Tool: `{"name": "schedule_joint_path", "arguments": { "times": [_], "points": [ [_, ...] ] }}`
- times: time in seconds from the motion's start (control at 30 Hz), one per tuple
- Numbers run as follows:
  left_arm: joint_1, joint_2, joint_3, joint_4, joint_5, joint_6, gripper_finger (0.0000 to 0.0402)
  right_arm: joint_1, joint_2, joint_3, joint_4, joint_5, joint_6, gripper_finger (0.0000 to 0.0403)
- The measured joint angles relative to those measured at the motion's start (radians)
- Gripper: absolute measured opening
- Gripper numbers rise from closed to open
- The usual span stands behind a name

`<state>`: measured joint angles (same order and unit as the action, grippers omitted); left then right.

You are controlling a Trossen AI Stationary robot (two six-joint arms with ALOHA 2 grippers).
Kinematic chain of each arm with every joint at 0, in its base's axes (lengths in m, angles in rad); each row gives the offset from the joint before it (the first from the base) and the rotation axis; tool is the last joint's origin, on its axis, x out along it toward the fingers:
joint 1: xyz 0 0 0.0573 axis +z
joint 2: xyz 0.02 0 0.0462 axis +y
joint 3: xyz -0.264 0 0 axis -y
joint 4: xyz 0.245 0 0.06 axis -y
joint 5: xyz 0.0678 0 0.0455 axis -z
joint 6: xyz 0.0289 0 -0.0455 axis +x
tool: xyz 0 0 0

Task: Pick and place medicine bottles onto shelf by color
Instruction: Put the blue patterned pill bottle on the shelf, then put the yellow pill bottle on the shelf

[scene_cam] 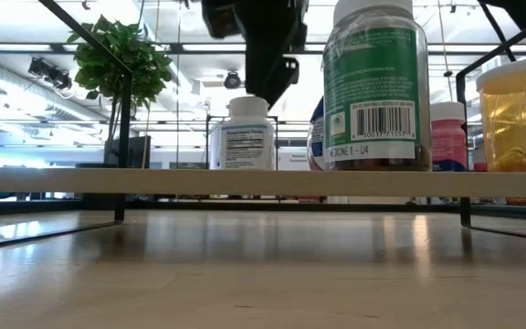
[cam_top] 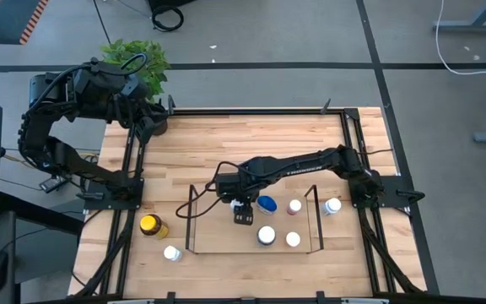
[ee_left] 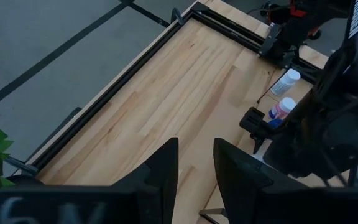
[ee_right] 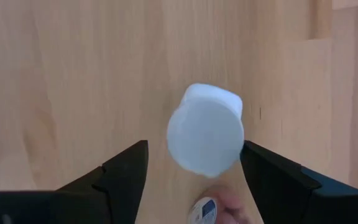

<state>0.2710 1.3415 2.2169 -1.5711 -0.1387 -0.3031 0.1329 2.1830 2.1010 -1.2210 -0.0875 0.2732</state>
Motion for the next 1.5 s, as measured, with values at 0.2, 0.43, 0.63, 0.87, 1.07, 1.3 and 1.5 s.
{"name": "schedule_joint_path", "arguments": {
  "times": [0.2, 0.43, 0.63, 0.87, 1.07, 1.3, 1.5],
  "points": [
    [0.000, 0.000, 0.000, 0.000, 0.000, 0.001, 0.0107, 0.000, -0.046, 0.002, 0.010, 0.006, 0.023, 0.0262],
    [0.000, 0.000, 0.000, 0.000, 0.000, 0.000, 0.0107, -0.002, -0.091, 0.003, 0.002, 0.025, 0.045, 0.0262],
    [0.000, 0.000, 0.000, 0.000, 0.000, 0.000, 0.0107, -0.019, -0.149, 0.003, 0.024, 0.061, 0.095, 0.0261],
    [-0.047, -0.017, -0.082, 0.003, 0.061, -0.068, 0.0126, -0.039, -0.209, 0.003, 0.038, 0.097, 0.137, 0.0258],
    [-0.140, -0.119, -0.406, -0.001, 0.076, -0.190, 0.0201, -0.049, -0.269, 0.004, 0.029, 0.157, 0.181, 0.0257],
    [-0.281, -0.277, -0.699, -0.002, 0.189, -0.382, 0.0269, -0.047, -0.357, 0.004, -0.006, 0.324, 0.178, 0.0257],
    [-0.469, -0.372, -0.853, 0.000, 0.251, -0.527, 0.0275, -0.060, -0.398, 0.004, -0.004, 0.480, 0.147, 0.0257]
  ]
}}
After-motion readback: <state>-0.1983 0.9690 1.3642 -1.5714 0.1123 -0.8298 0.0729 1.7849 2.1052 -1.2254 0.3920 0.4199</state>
